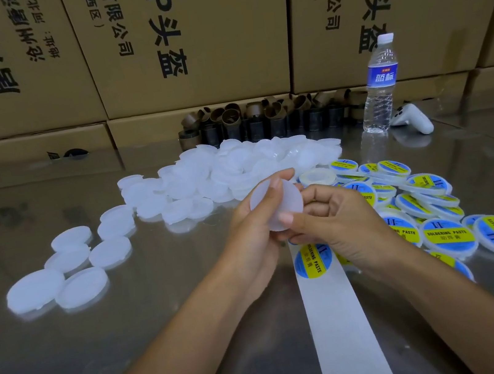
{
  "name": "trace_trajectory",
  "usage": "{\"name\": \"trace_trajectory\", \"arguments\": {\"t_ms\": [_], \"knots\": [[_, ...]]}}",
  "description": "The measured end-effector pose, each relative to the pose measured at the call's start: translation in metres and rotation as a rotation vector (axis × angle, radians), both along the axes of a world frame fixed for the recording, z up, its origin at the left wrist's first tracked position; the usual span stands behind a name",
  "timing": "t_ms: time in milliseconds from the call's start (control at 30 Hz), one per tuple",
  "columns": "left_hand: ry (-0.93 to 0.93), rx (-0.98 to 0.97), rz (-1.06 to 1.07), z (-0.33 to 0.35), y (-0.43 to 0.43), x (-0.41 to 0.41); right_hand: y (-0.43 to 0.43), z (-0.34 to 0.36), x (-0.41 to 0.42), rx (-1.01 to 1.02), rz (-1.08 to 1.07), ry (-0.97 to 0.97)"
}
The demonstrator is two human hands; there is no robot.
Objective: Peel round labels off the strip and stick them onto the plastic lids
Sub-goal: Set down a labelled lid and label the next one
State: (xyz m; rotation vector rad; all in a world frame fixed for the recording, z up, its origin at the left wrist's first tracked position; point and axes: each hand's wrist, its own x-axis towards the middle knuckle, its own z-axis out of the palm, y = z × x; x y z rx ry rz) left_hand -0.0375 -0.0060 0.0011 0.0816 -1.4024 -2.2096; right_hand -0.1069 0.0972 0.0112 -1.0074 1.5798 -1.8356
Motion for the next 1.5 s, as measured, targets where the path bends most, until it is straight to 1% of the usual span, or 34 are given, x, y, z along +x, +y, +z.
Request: {"name": "trace_trajectory", "arguments": {"t_ms": [67, 100, 167, 200, 233, 267, 367, 400, 433, 500, 633, 700, 767, 833, 933, 1033, 1067, 1100, 1200, 1233, 1367, 1500], "knots": [[0.033, 0.056, -0.005, 0.002, -0.004, 0.001, 0.0, 0.0, -0.003, 0.004, -0.079, 0.049], [0.039, 0.07, 0.003, 0.003, -0.006, 0.002, 0.001, -0.001, -0.006, 0.0, -0.17, 0.111], [0.033, 0.077, 0.029, 0.002, -0.012, 0.003, 0.003, -0.005, -0.016, 0.032, -0.419, 0.334], [0.023, 0.078, 0.035, 0.001, -0.014, 0.004, 0.005, -0.007, -0.021, 0.075, -0.512, 0.459], [0.007, 0.081, 0.039, 0.0, -0.015, 0.004, 0.007, -0.009, -0.024, 0.131, -0.547, 0.552], [-0.009, 0.082, 0.046, -0.001, -0.017, 0.004, 0.009, -0.011, -0.026, 0.193, -0.533, 0.602], [-0.039, 0.089, 0.068, -0.003, -0.02, 0.005, 0.01, -0.017, -0.025, 0.395, -0.402, 0.685], [-0.054, 0.079, 0.083, -0.005, -0.021, 0.004, 0.01, -0.017, -0.024, 0.432, -0.364, 0.709], [-0.076, 0.059, 0.102, -0.006, -0.021, 0.004, 0.009, -0.016, -0.023, 0.431, -0.326, 0.71], [-0.135, 0.009, 0.155, -0.007, -0.02, 0.004, 0.008, -0.013, -0.021, 0.36, -0.262, 0.618], [-0.223, -0.07, 0.29, -0.01, -0.021, 0.003, 0.007, -0.008, -0.025, 0.192, -0.247, 0.323], [-0.264, -0.074, 0.31, -0.01, -0.02, 0.003, 0.007, -0.008, -0.027, 0.107, -0.268, 0.189], [-0.302, -0.082, 0.27, -0.01, -0.018, 0.003, 0.006, -0.007, -0.028, 0.04, -0.288, 0.127], [-0.341, -0.112, 0.176, -0.01, -0.016, 0.003, 0.005, -0.008, -0.028, -0.01, -0.298, 0.083], [-0.365, -0.168, 0.053, -0.009, -0.013, 0.004, 0.003, -0.009, -0.027, -0.033, -0.295, 0.051], [-0.366, -0.157, 0.051, -0.009, -0.014, 0.004, 0.002, -0.01, -0.026, -0.006, -0.293, 0.104], [-0.368, -0.146, 0.056, -0.01, -0.015, 0.004, 0.002, -0.01, -0.025, -0.006, -0.3, 0.149], [-0.371, -0.132, 0.059, -0.01, -0.015, 0.004, 0.002, -0.011, -0.024, -0.001, -0.321, 0.239], [-0.364, -0.064, 0.041, -0.008, -0.017, 0.004, 0.004, -0.012, -0.018, 0.078, -0.389, 0.659], [-0.357, -0.04, 0.018, -0.008, -0.018, 0.005, 0.005, -0.012, -0.017, 0.083, -0.387, 0.735], [-0.359, 0.013, -0.098, -0.007, -0.02, 0.005, 0.007, -0.011, -0.017, 0.045, -0.389, 0.781], [-0.367, 0.041, -0.118, -0.008, -0.021, 0.005, 0.006, -0.012, -0.017, 0.035, -0.415, 0.846]]}}
